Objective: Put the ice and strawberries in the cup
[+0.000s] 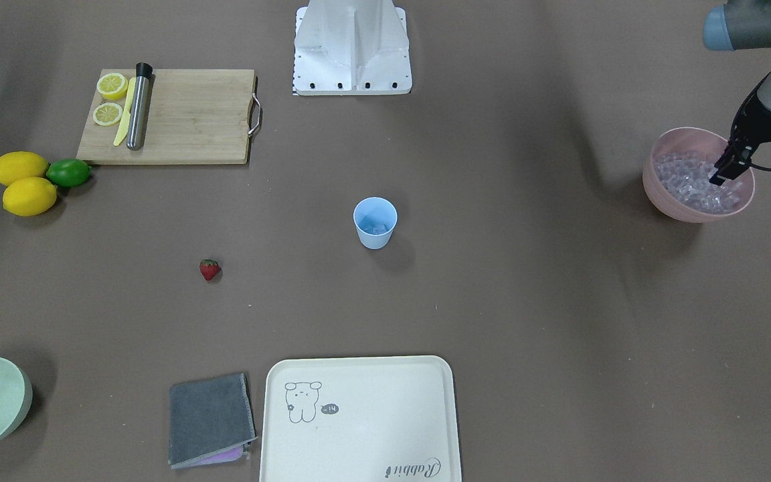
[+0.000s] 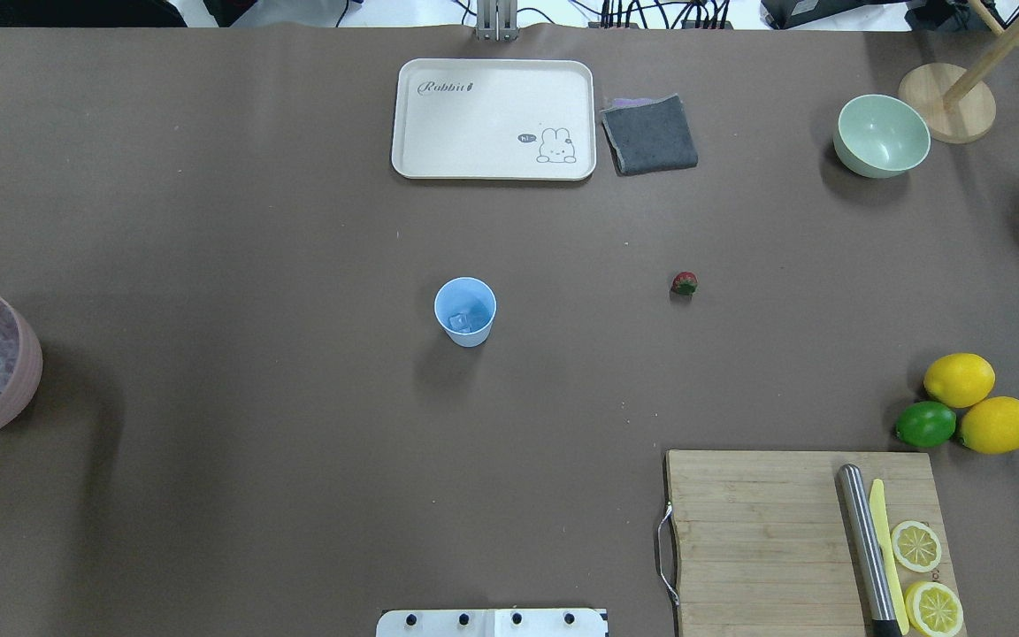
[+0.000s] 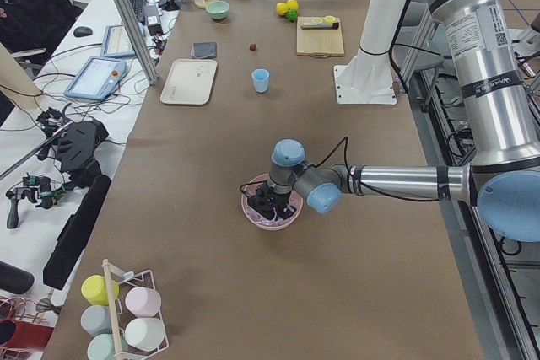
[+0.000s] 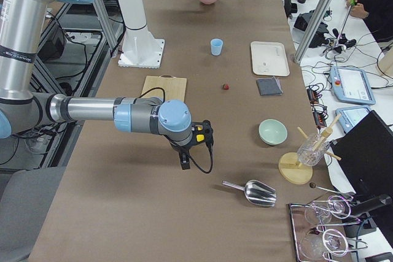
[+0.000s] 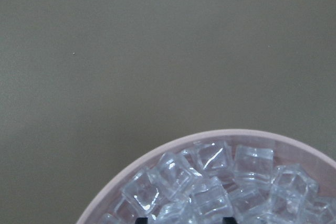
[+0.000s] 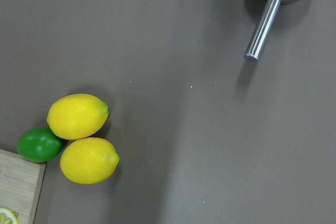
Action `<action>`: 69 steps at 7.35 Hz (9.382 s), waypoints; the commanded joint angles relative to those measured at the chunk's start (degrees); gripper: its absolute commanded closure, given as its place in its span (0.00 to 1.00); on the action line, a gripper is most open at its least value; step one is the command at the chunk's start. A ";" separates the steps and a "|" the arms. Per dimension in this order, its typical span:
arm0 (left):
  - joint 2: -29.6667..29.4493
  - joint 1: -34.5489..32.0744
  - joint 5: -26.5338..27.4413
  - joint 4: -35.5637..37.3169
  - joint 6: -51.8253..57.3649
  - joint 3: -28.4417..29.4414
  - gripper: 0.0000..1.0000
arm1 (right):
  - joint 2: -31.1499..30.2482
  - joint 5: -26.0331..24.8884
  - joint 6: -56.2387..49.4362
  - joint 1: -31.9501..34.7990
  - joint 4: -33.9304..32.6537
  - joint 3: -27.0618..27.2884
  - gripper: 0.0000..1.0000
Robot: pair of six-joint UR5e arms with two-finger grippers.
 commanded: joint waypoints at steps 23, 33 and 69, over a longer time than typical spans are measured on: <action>-60.78 23.35 2.75 28.40 11.15 9.45 0.02 | 20.74 1.44 24.14 -18.92 0.47 -1.31 0.00; -43.91 13.32 2.49 29.98 29.43 -3.56 0.02 | 43.60 -23.25 67.68 -50.59 17.78 -19.49 0.06; -39.86 -25.74 -9.63 56.96 101.86 4.22 0.02 | 32.16 -11.32 31.41 -25.87 -5.07 -3.77 0.00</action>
